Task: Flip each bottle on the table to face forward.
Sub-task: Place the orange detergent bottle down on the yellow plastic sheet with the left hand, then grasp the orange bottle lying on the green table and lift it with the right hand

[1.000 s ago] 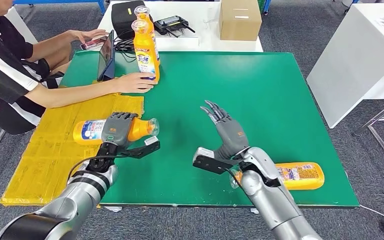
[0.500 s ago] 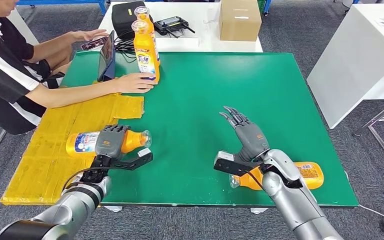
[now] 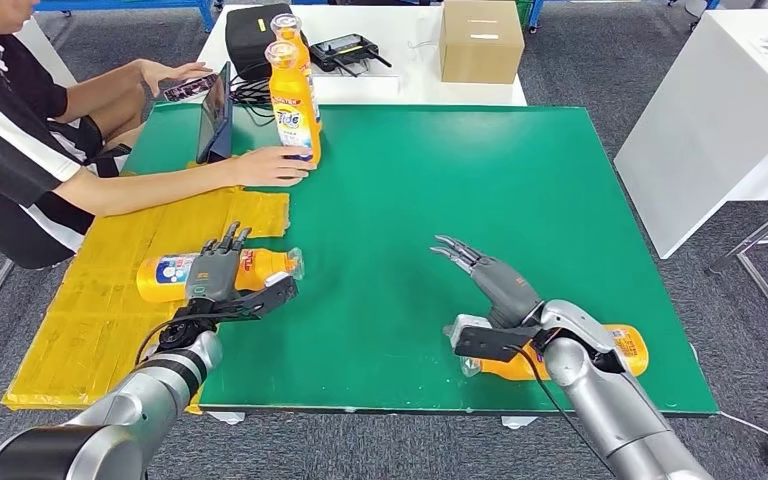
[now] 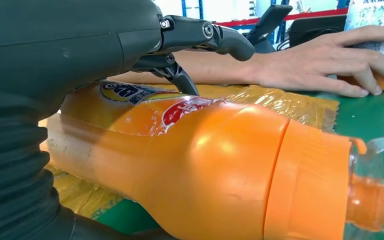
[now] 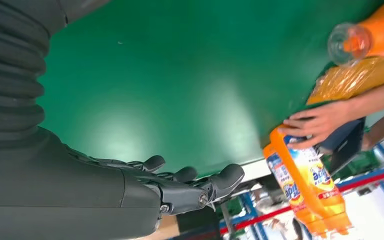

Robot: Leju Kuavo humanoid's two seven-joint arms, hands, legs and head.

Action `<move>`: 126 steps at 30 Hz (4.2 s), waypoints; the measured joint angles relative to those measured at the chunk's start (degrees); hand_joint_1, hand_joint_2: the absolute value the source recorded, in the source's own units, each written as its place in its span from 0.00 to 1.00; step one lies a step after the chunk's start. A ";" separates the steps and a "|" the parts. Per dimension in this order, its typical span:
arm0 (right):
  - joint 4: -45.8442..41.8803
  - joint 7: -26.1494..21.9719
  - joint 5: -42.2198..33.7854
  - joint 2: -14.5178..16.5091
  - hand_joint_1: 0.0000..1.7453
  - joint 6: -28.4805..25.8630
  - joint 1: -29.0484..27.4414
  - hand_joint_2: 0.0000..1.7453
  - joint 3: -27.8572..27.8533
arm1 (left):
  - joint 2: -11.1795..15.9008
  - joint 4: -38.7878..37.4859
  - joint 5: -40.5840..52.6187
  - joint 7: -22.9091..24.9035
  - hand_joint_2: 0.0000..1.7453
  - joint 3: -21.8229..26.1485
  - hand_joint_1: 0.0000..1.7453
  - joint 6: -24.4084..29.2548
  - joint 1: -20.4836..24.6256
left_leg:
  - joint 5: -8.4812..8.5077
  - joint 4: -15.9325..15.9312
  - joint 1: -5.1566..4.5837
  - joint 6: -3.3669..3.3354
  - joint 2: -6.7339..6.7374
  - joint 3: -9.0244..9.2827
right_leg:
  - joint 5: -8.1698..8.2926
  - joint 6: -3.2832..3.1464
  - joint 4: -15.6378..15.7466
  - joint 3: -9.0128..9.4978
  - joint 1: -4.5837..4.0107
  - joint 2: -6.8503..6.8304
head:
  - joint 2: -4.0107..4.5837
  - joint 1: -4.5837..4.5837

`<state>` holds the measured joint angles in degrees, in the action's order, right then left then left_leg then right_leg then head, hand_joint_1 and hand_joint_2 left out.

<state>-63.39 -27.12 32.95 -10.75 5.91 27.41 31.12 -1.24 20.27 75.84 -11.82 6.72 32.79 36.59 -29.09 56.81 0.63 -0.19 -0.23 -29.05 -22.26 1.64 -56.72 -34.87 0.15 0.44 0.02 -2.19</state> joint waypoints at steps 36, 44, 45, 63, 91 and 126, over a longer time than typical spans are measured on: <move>-18.66 4.52 11.83 -13.97 0.00 -7.00 -23.40 1.00 -3.50 | -9.72 35.20 -41.17 -25.15 1.00 -1.61 0.00 -11.75 -8.49 | -0.08 -0.01 0.00 -0.07 -0.06 -0.14 | -0.02 0.00 0.07 -0.08 0.01 -0.19 | 0.00 -0.02; -14.61 8.51 18.61 -10.41 0.00 -11.65 -23.67 1.00 -4.77 | -9.73 38.69 -43.26 -24.98 1.00 -2.52 0.00 -12.90 -9.90 | -0.08 -0.01 0.00 -0.07 -0.04 -0.14 | -0.02 0.00 0.07 -0.08 0.02 -0.20 | 0.00 -0.01; -14.17 8.85 19.11 -10.10 0.00 -11.89 -23.67 1.00 -5.09 | -9.73 38.94 -43.40 -24.95 1.00 -2.53 0.00 -13.13 -9.99 | -0.08 -0.01 0.00 -0.07 -0.04 -0.14 | -0.02 0.00 0.07 -0.08 0.02 -0.20 | 0.00 -0.01; -8.68 11.72 24.31 -6.05 0.00 -14.27 -21.44 1.00 -12.58 | -9.73 40.32 -44.13 -25.08 1.00 -2.52 0.00 -14.01 -11.27 | -0.08 -0.01 0.00 -0.07 -0.04 -0.14 | -0.02 0.01 0.07 -0.08 0.02 -0.20 | 0.00 -0.02; 10.24 16.48 30.63 -5.40 0.00 -14.94 -9.30 1.00 -16.78 | -9.86 40.29 -45.19 -25.88 1.00 -3.10 0.00 -14.82 -11.35 | -0.09 0.00 -0.06 -0.09 0.04 0.33 | -0.01 0.01 0.10 0.30 0.01 -0.08 | 0.00 -0.02; 23.56 17.25 33.88 -2.55 1.00 -17.32 0.36 1.00 -16.62 | -10.95 37.41 -47.06 -25.69 1.00 -5.02 0.00 -15.52 -9.44 | -0.10 -0.01 -0.01 -0.10 0.10 0.46 | -0.01 0.01 0.11 0.57 0.03 0.06 | 0.00 0.00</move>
<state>-39.83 -9.87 66.83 -13.31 -11.41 27.77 14.51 -12.19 57.68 28.79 -37.51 1.70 17.27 27.15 -29.19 56.80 0.62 -0.29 -0.13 -28.58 -22.27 1.65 -56.62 -34.31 0.18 0.51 0.02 -2.19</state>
